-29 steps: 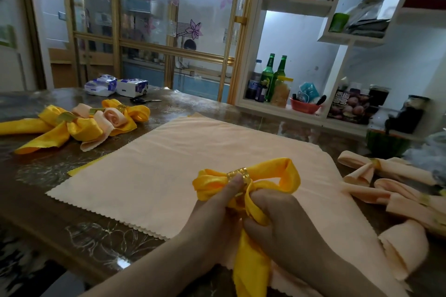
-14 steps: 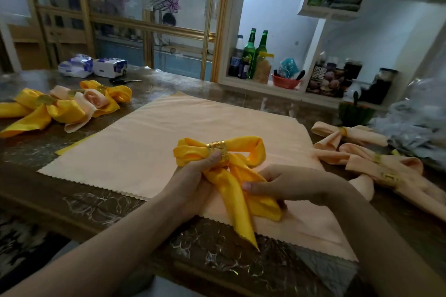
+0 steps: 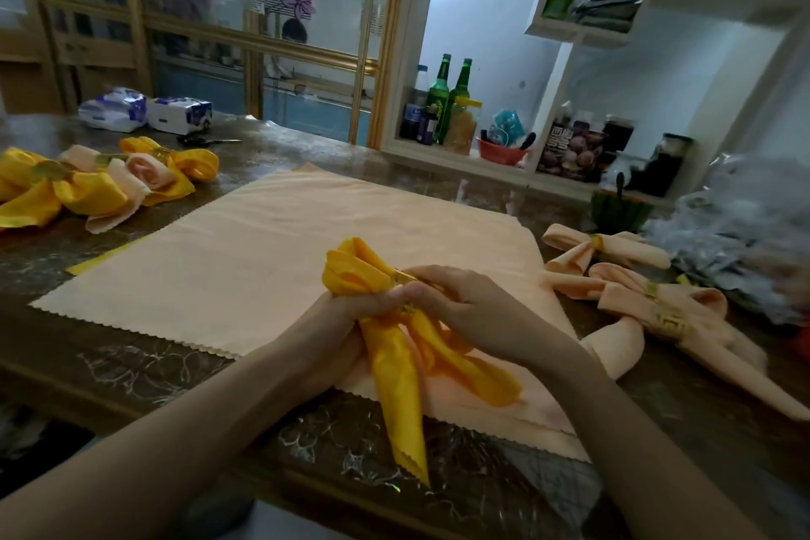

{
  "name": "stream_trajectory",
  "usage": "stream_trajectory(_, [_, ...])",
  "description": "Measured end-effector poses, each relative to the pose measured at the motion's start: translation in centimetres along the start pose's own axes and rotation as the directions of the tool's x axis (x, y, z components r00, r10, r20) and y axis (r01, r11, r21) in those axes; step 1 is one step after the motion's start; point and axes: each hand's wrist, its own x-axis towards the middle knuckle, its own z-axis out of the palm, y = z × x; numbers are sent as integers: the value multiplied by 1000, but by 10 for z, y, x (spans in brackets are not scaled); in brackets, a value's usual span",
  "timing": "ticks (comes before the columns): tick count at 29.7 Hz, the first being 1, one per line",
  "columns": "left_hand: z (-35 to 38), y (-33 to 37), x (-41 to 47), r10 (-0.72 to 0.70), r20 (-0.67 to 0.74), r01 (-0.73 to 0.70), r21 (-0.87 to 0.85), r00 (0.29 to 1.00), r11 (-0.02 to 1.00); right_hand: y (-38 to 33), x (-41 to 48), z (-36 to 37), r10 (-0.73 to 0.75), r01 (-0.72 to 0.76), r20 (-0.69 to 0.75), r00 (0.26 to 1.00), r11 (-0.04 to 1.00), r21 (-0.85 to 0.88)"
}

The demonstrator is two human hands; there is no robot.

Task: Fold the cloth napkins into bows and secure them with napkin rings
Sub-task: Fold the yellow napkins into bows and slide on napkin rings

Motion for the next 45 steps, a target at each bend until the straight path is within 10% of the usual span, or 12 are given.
stream_trajectory(20, [5, -12, 8, 74, -332, -83, -14, 940, 996, 7, 1, 18, -53, 6, -314, 948, 989, -149])
stream_trajectory(26, [-20, 25, -7, 112, -356, -70, 129, 928, 989, -10, 14, 22, 312, -291, 25, 950, 850, 440])
stream_trajectory(31, [-75, 75, -35, -11, -331, 142, 375, 944, 916, -54, 66, 40, 301, -339, 159, 940, 876, 344])
stream_trajectory(40, [-205, 160, -104, 297, -782, 350, 537, 548, 768, -156, 182, 162, 155, -244, 209, 966, 816, 524])
stream_trajectory(45, [-260, 205, -104, 418, -747, 364, 633, 517, 683, -199, 252, 206, 106, -197, 179, 978, 749, 633])
